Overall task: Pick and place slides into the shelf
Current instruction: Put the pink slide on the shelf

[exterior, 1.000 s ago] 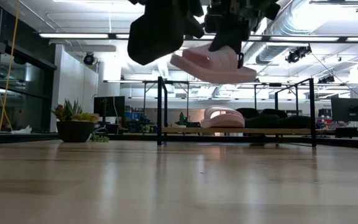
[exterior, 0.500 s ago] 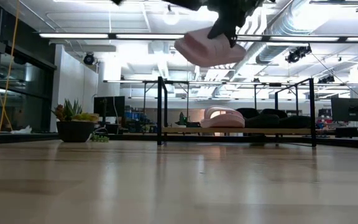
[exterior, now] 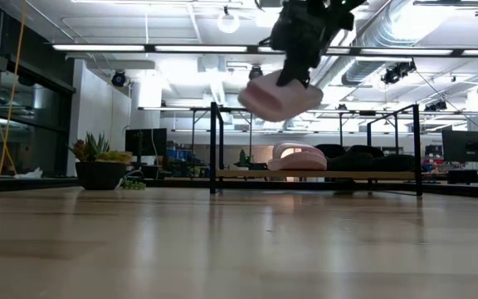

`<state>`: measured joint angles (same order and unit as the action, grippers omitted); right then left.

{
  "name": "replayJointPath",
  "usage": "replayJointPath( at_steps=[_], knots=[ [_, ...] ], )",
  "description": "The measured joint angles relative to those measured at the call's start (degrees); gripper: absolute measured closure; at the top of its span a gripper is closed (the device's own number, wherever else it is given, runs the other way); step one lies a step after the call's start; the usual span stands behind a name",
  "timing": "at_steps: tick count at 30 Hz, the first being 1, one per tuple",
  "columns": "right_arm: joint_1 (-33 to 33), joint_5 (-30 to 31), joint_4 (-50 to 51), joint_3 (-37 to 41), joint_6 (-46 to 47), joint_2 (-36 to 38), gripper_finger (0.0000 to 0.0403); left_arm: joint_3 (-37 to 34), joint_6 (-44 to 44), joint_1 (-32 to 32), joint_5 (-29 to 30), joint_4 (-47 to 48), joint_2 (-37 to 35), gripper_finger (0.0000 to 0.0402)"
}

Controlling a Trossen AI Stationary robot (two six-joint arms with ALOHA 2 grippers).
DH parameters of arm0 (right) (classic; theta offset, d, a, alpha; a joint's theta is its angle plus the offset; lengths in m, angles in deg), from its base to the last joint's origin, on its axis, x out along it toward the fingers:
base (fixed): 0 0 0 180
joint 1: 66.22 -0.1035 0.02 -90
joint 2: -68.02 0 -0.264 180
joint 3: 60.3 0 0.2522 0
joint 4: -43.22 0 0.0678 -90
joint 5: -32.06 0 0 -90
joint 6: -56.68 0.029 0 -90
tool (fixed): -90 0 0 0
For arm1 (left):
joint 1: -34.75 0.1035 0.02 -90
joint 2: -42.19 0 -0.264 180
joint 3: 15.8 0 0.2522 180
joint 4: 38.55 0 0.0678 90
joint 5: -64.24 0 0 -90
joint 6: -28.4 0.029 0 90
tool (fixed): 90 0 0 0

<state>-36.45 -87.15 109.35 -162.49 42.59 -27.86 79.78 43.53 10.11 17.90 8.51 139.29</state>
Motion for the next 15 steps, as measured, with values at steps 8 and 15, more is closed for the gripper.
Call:
replayJointPath(
  at_steps=[8,15],
  knots=[
    [1.01,0.51,3.74,-5.44,-5.87,-6.33,0.0401,-0.04,-0.92,1.21,-5.61,1.58,-3.86,0.0259],
    [1.01,0.26,7.69,-10.44,-11.61,-10.04,0.0401,0.0,-2.11,1.92,-6.23,3.36,-7.49,0.0259]
  ],
)
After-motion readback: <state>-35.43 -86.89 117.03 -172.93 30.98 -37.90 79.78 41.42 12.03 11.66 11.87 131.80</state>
